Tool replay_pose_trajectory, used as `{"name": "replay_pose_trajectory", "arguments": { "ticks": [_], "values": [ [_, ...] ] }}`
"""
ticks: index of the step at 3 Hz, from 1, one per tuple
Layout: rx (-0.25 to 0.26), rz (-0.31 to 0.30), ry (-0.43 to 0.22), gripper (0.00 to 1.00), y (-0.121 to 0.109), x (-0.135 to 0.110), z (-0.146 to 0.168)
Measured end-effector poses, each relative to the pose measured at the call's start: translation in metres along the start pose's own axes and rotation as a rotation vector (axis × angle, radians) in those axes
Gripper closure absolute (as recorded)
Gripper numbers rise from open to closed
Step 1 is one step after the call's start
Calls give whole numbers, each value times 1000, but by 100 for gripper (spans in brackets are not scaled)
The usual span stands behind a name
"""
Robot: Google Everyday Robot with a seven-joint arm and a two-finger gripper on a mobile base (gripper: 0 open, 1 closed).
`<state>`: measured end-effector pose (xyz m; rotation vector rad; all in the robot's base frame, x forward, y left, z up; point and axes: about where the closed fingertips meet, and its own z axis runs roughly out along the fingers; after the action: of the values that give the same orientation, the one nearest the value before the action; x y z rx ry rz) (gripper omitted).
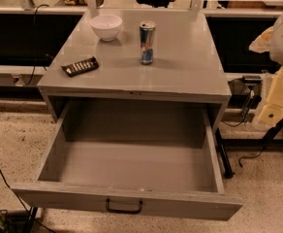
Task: Place redbull can into top drawer
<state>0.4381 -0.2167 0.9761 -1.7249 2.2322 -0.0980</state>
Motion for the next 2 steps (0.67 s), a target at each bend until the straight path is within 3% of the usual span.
{"name": "replay_pose_trajectory", "arguments": {
  "ticks": [1, 2],
  "values": [
    [0, 0, 0, 0, 0, 0, 0],
    [77, 39, -21, 0, -27, 3, 4]
  ]
}}
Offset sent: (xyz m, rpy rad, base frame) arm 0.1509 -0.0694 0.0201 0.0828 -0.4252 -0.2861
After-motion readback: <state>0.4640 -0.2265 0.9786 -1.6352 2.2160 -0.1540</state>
